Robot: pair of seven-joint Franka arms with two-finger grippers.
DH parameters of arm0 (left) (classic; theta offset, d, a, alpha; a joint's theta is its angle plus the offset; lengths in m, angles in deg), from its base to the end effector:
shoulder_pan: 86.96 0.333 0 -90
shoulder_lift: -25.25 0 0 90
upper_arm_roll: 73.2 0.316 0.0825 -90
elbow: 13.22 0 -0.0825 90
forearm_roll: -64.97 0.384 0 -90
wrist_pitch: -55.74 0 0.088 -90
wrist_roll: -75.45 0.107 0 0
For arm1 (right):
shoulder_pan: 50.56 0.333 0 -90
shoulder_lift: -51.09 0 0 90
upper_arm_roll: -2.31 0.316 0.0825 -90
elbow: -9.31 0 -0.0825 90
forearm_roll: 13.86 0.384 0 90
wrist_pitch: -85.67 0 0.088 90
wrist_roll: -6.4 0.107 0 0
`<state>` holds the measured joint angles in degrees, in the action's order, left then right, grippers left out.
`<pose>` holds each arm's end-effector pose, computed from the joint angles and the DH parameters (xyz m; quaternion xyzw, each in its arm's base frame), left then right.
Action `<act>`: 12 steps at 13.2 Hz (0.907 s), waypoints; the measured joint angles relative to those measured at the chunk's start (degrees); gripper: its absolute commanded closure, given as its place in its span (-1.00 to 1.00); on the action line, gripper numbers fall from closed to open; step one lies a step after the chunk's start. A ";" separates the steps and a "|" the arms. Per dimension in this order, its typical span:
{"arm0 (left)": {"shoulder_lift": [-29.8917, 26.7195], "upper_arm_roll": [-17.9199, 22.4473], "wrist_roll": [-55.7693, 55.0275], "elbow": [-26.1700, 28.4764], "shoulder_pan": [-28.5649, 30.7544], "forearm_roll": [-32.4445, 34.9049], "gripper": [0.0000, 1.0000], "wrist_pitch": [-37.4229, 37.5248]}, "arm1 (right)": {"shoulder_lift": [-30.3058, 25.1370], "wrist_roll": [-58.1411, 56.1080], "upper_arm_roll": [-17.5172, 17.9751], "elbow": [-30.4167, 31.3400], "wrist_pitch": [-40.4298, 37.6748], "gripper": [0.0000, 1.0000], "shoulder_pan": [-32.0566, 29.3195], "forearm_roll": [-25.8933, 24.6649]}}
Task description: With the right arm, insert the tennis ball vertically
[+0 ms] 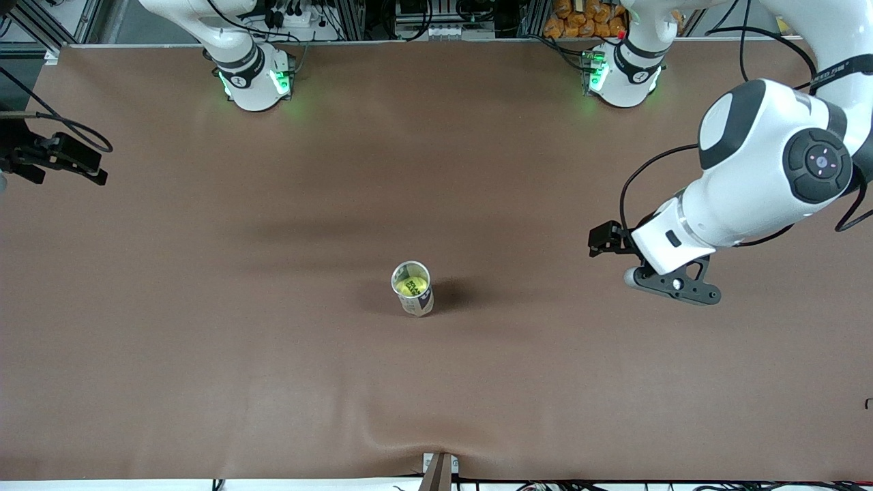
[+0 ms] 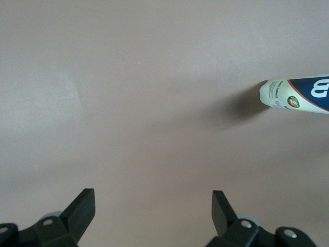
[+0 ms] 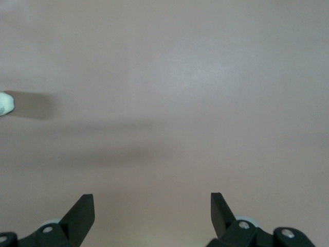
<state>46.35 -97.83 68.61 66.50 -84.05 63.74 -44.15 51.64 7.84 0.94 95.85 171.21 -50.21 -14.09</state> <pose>0.6322 -0.2054 0.5175 0.9897 -0.1140 -0.0131 0.0851 0.5498 -0.0102 0.6407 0.9997 -0.0216 -0.0135 0.0022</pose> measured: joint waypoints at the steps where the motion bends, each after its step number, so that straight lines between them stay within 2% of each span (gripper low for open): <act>1: -0.96 0.04 -0.09 -0.35 0.01 0.14 -1.00 1.08 | 0.00 0.00 -0.08 0.33 0.04 -1.00 0.01 0.00; 7: -9.95 3.00 -0.31 -0.81 1.63 2.37 -1.00 9.15 | -0.02 4.85 0.27 0.43 1.04 -1.00 1.18 0.16; 12: -11.39 3.23 -0.16 -0.80 5.08 2.51 -1.00 12.33 | -0.01 4.74 0.45 0.65 1.05 -1.00 2.17 0.16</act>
<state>34.97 -94.60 68.45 65.70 -78.97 66.24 -31.82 51.63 12.58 1.39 96.51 172.27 -48.04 -13.92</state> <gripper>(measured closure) 0.000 0.000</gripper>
